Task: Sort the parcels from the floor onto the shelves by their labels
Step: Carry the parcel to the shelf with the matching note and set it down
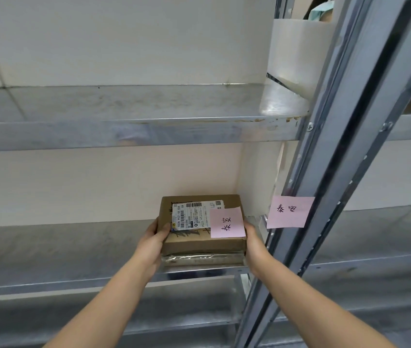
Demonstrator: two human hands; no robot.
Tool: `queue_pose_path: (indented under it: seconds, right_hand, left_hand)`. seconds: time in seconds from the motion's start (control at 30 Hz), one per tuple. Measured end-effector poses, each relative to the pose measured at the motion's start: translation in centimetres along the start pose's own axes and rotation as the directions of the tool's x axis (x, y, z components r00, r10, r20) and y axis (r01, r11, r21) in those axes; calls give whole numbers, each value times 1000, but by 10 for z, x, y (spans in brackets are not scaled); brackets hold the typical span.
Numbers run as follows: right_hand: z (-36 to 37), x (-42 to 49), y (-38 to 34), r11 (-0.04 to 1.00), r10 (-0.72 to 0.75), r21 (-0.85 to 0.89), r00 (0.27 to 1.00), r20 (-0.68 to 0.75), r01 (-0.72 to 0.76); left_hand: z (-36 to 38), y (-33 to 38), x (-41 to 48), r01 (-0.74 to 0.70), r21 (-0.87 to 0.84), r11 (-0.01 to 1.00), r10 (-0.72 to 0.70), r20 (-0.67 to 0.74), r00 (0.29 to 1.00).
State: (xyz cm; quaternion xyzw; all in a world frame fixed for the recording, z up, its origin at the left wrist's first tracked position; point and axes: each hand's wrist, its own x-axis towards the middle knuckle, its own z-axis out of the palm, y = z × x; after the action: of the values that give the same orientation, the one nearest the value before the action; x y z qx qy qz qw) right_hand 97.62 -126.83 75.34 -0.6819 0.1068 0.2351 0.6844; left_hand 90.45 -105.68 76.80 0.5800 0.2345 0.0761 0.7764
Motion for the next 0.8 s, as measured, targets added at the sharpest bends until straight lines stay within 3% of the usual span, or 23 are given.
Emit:
queue_pose_path:
  seconds: [0.13, 0.33, 0.5, 0.6, 0.7, 0.8]
  right_hand:
    - [0, 0, -4, 996, -32, -84, 999, -14, 31]
    - [1, -5, -10, 996, -66, -55, 996, -55, 63]
    - [7, -15, -18, 970, -204, -149, 977, -64, 193]
    - [13, -27, -28, 889, -368, -307, 929, -37, 339]
    - [19, -31, -42, 738, -493, -534, 870, -10, 412]
    - [27, -36, -60, 657, -543, -602, 839, 41, 454]
  left_hand:
    - [3, 0, 1, -14, 15, 1000, 15, -35, 999]
    - [6, 0, 0, 16, 80, 997, -10, -76, 997]
    - [1, 9, -4, 36, 54, 998, -28, -142, 989]
    - [-4, 20, -7, 17, 65, 998, -7, -154, 988]
    - [-8, 35, -15, -26, 82, 996, 40, -171, 984]
    - [-14, 52, -23, -70, 38, 997, 76, -191, 979]
